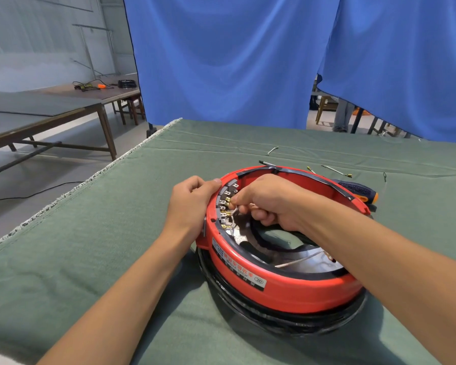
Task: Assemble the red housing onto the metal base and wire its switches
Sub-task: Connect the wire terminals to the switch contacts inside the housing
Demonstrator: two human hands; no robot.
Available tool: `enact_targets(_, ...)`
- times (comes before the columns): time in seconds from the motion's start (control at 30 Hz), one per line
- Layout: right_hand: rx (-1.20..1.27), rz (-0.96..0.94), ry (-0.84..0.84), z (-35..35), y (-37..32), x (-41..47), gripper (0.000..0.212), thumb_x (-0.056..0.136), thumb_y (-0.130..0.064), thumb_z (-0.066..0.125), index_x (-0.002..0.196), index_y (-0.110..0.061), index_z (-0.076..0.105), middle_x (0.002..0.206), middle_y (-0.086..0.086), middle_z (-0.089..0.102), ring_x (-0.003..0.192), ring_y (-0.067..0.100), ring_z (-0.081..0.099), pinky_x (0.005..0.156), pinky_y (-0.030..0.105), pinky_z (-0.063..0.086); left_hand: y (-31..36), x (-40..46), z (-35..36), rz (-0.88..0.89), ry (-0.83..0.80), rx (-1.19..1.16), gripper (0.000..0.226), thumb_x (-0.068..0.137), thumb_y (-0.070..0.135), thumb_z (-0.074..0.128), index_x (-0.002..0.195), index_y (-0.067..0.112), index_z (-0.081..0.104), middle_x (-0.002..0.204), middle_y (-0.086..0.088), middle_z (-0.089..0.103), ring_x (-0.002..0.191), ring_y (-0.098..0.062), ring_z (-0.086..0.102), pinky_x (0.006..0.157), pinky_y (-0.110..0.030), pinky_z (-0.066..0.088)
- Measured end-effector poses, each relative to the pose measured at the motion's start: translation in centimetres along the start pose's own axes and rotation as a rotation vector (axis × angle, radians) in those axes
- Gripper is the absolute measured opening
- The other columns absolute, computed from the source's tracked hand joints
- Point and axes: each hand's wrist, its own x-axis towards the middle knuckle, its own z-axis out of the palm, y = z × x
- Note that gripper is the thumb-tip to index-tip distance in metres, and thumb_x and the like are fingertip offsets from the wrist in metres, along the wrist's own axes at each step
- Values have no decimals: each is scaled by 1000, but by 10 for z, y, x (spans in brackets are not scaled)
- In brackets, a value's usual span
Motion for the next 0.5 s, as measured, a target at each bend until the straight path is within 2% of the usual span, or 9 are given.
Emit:
enact_targets(0.2,6,10,22,2,-3,-2,26,93,-8,52,68,-8,60,52,-1,45,28,3,30,30,13,18,-1,0,-1,28,19,4,28,87,17,65,64,4,54,60,-11,55,52,-17,51,53,-26,40)
enact_targets(0.4,28,13,-6,3,-2,2,28,94,-8,49,67,-9,58,51,-2,44,26,2,30,29,12,18,0,-1,0,56,27,-3,25,86,14,65,69,-2,57,65,-16,52,60,-21,47,57,-29,37)
enact_targets(0.5,23,11,-49,1,-1,3,27,94,-9,49,68,-10,58,53,-2,43,28,2,30,30,11,18,-1,1,-1,56,14,9,25,87,15,64,67,1,56,62,-14,55,54,-19,52,53,-26,41)
